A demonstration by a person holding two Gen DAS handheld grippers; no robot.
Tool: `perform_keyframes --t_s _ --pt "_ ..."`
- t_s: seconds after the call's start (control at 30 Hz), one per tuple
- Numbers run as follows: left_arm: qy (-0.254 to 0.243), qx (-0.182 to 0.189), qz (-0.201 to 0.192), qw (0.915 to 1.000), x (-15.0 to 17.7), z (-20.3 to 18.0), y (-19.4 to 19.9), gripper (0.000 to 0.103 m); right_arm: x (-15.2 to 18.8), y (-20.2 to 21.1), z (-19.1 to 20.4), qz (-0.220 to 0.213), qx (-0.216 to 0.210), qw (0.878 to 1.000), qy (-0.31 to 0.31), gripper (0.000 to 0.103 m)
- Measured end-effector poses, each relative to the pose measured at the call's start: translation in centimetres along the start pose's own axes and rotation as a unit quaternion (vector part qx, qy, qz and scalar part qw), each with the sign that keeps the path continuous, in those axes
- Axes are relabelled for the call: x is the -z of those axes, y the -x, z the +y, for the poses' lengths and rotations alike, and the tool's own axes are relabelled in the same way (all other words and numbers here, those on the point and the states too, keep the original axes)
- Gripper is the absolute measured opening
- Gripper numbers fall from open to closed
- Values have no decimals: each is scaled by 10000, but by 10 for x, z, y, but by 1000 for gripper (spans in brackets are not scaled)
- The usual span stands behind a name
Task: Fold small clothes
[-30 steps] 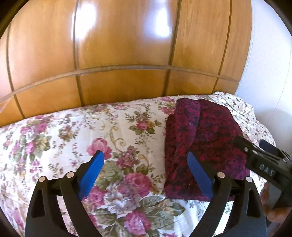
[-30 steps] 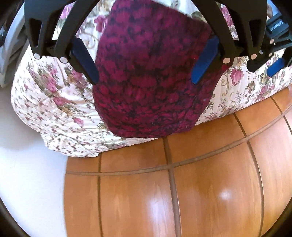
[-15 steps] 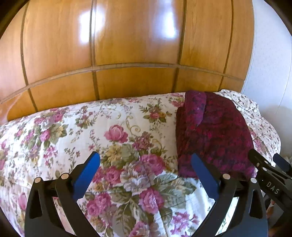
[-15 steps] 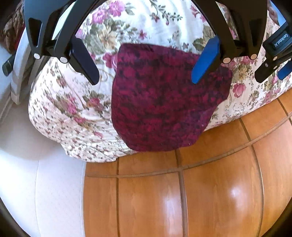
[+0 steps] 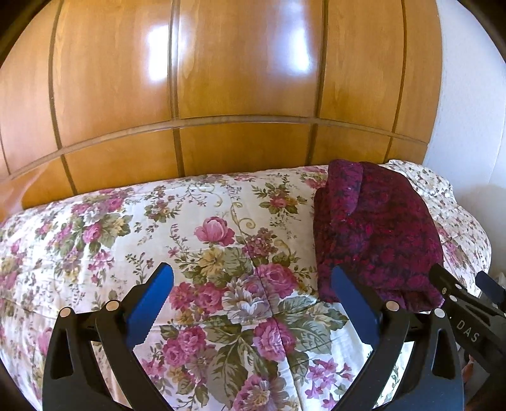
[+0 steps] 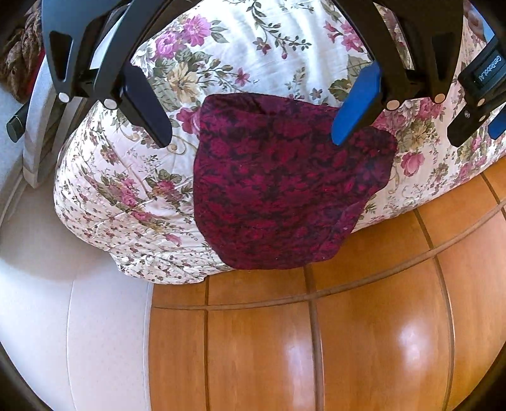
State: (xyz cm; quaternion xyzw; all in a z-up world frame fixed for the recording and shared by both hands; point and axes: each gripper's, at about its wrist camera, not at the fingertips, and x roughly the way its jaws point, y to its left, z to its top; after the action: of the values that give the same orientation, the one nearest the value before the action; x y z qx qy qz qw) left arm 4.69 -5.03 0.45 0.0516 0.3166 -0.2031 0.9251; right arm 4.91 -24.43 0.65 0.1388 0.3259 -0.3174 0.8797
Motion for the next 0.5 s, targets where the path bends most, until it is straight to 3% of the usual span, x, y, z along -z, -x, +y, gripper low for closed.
perform_keyframes --t_s 0.5 --pt "56 -62 -29 10000 0 1 2 99 2 -3 5 -15 17 9999 98 101"
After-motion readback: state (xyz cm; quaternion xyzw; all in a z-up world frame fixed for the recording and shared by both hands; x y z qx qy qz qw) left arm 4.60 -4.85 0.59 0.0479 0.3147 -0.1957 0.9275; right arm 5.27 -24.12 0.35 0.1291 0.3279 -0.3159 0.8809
